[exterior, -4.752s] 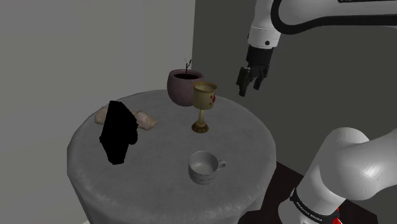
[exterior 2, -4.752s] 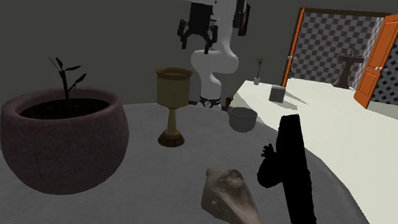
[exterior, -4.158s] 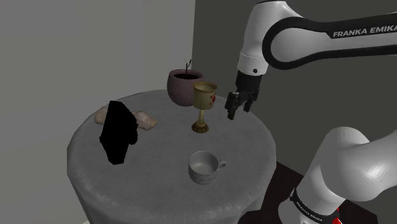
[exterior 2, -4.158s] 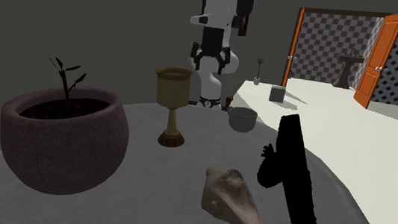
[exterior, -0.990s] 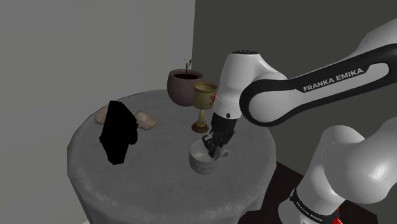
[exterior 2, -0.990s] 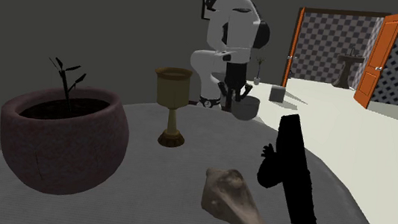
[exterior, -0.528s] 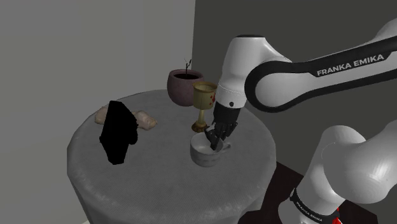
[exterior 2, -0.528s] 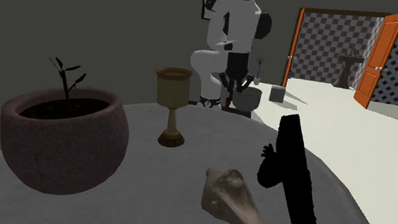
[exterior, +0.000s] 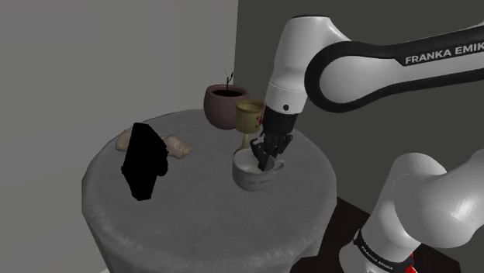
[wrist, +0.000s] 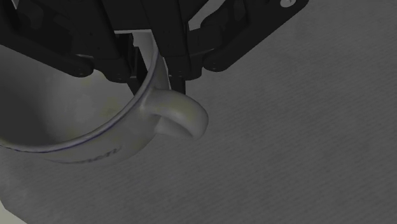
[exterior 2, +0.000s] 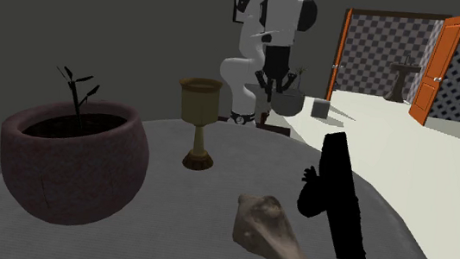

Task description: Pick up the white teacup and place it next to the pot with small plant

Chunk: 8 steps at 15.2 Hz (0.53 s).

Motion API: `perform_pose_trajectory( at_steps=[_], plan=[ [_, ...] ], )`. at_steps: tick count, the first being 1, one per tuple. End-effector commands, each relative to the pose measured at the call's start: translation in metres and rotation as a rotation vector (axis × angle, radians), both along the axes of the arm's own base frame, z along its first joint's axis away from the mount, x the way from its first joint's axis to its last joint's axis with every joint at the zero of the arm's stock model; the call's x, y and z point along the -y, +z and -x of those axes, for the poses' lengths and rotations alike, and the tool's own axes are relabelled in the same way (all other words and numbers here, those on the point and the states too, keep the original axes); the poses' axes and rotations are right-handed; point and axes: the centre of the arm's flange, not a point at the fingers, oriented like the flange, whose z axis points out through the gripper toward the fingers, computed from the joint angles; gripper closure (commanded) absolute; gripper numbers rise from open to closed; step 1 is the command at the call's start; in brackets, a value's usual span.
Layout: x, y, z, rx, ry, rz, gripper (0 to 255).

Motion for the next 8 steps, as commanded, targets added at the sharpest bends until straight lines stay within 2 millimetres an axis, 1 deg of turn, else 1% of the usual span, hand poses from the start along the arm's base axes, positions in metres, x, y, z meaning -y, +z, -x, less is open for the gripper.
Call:
perform_pose_trajectory(
  at_steps=[1,8],
  plan=[
    [0.001,0.01,0.0,0.0,0.0,0.0,255],
    [0.001,0.047,0.0,0.0,0.0,0.0,255]
  ],
)
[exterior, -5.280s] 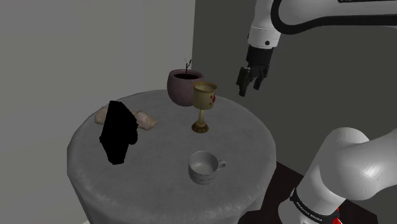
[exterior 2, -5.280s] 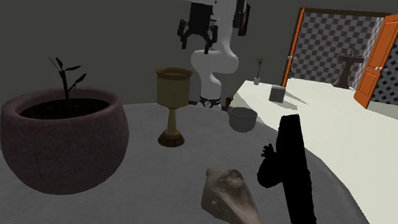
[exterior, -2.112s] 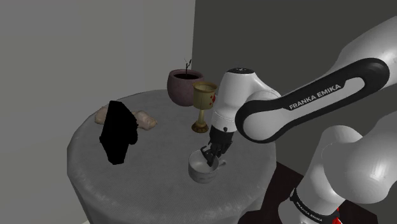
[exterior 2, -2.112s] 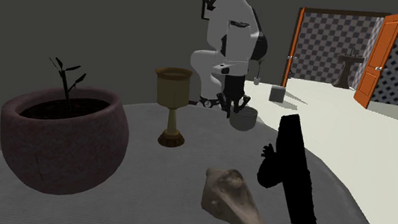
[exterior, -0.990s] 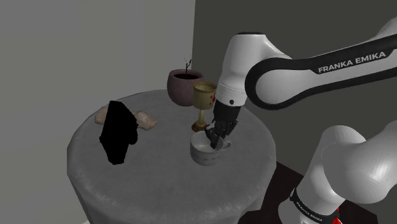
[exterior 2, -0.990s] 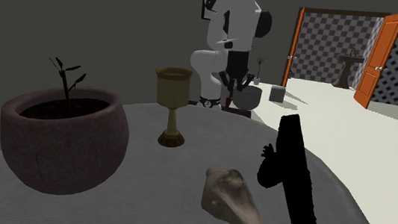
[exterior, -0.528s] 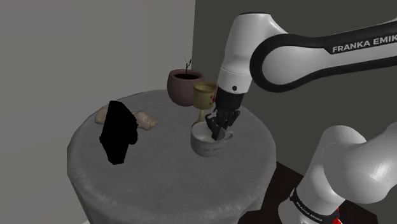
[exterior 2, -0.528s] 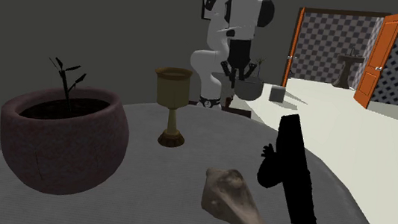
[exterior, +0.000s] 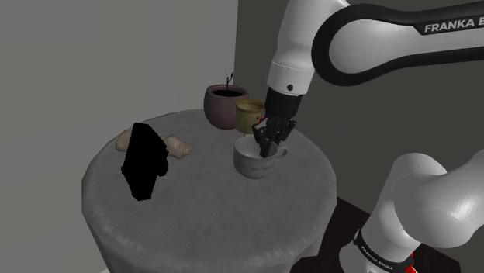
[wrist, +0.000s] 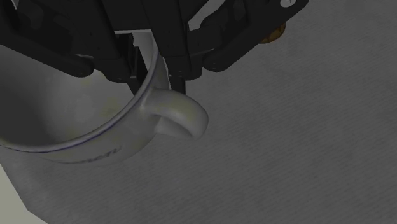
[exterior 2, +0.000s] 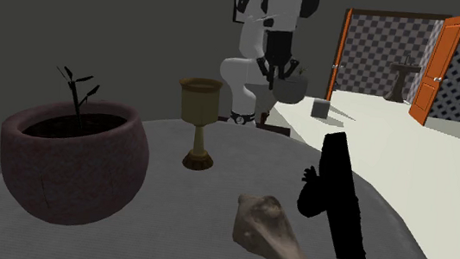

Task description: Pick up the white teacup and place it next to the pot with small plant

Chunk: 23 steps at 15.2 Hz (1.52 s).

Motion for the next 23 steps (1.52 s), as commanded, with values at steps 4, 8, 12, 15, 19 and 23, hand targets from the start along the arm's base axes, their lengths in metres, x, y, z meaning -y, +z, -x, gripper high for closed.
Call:
perform_pose_trajectory(
  at_steps=[4,8,12,15,19,23],
  plan=[
    [0.0,0.027,0.0,0.0,0.0,0.0,255],
    [0.0,0.048,0.0,0.0,0.0,0.0,255],
    [0.0,0.069,0.0,0.0,0.0,0.0,255],
    [0.0,0.085,0.0,0.0,0.0,0.0,255],
    [0.0,0.106,0.0,0.0,0.0,0.0,255],
    [0.0,0.127,0.0,0.0,0.0,0.0,255]
  ],
)
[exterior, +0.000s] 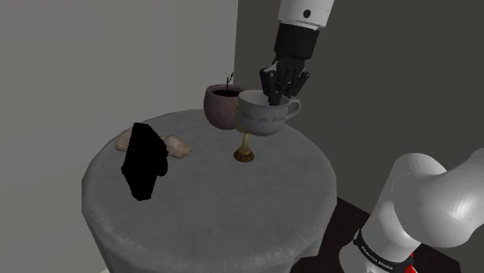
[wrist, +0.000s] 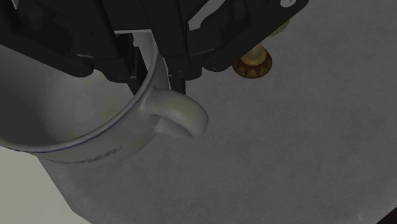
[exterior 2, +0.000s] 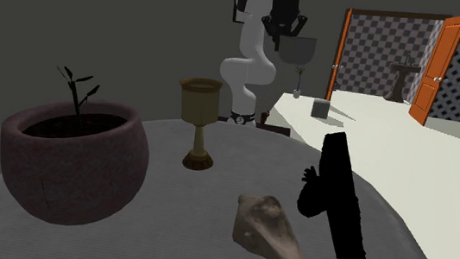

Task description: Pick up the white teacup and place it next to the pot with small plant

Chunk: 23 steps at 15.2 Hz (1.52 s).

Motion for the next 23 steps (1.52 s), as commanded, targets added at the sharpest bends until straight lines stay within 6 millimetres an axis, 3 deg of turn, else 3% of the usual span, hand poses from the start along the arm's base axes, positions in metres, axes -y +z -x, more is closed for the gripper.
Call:
perform_pose_trajectory(
  at_steps=[1,13,23],
  plan=[
    [0.0,0.012,-0.001,0.0,0.0,0.0,255],
    [0.0,0.07,-0.001,0.0,0.0,0.0,255],
    [0.11,0.071,-0.074,0.0,0.0,0.0,255]
  ],
)
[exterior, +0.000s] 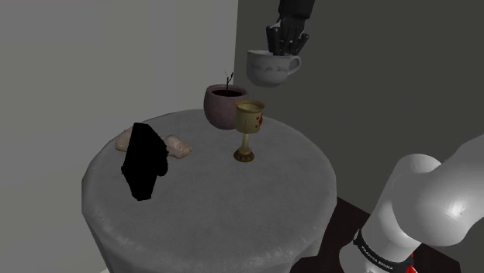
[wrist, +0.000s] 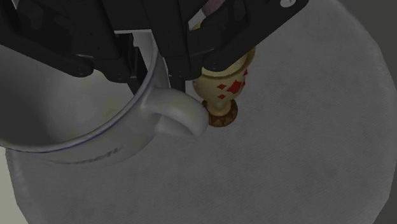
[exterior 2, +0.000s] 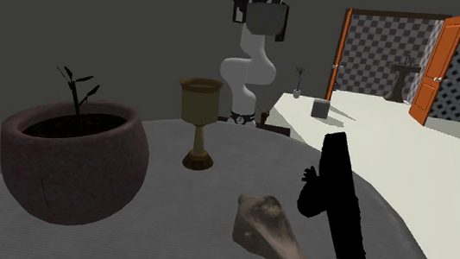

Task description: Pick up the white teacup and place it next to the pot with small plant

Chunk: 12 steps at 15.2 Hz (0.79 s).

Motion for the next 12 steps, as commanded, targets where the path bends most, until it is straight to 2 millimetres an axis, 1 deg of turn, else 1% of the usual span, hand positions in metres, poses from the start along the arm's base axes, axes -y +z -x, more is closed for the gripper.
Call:
perform_pose_trajectory(
  at_steps=[1,12],
  plan=[
    [0.023,0.0,-0.018,0.001,0.001,0.001,255],
    [0.144,0.0,-0.098,0.001,0.001,0.001,255]
  ],
)
